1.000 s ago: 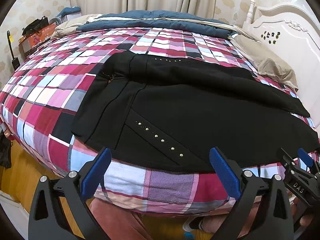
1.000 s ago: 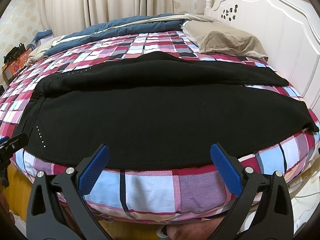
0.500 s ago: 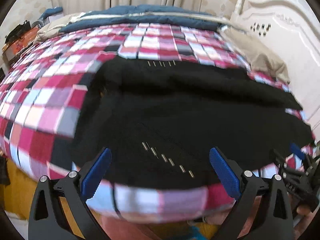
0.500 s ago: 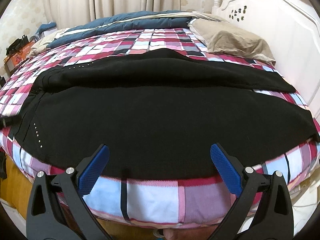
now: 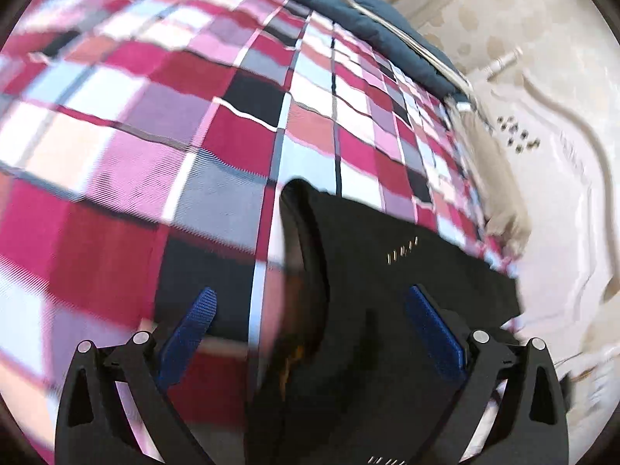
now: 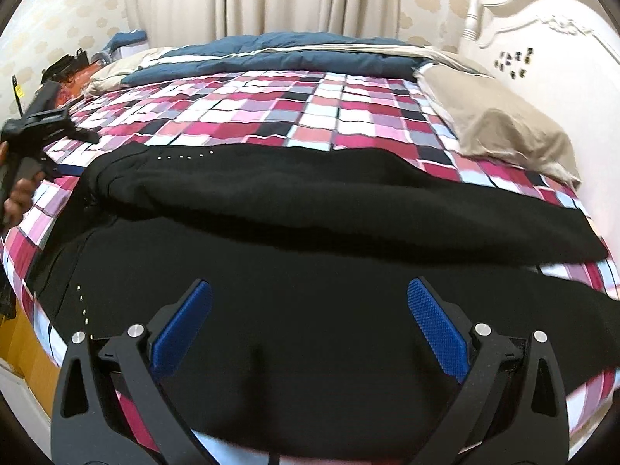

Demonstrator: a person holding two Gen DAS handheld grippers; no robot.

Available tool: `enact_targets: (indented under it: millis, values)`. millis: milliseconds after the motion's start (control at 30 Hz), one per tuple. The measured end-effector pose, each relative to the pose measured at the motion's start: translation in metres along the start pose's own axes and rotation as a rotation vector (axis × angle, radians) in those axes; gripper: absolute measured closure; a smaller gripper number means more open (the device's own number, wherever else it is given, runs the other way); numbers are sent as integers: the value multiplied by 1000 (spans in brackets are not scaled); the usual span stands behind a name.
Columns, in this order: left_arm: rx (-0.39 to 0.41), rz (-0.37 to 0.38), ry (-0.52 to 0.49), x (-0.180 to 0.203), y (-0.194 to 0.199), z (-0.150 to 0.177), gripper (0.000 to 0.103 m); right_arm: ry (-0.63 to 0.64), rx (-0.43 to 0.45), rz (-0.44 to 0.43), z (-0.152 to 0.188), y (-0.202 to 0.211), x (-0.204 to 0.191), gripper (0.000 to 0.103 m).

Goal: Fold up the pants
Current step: 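Grasp the black garment's edge with the left gripper while the right gripper grasps another edge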

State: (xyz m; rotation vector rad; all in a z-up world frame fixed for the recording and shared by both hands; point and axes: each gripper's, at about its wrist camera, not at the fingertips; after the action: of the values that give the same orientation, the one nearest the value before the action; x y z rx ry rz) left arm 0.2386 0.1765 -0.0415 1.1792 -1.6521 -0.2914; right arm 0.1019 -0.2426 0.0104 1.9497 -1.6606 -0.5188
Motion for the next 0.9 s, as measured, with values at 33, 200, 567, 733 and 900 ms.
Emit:
enact_targets:
  millis: [33,200,567,733,900]
  values:
    - [-7,19,23,-4,-5,-4,5,7,-6,-6,-3,-6,-1,2]
    - [-101,109,-2,3,-43,-22,5,8,-26,-53,-18,-31,5,2]
    - [-137,95,-148,28,-78,-34,5,97,-55,-307,-114,-121,57,2]
    - [-159,75,-206,30,-84,-37,6,255,-216,-351,-136,-190,63,2]
    - [-159,24,-248,31,-84,-43,60,253,-369,-417,-128,-232,68,40]
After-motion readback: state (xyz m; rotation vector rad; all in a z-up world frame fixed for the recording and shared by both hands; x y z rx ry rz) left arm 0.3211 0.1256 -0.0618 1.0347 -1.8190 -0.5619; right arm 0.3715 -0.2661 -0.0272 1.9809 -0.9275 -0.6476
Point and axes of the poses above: each gripper's, at about its wrist camera, not at the fingertips, and y roughly against the way its jaws point, x to its right, z to its underside, and after that the axes turned 9 degrees about x, right-handed
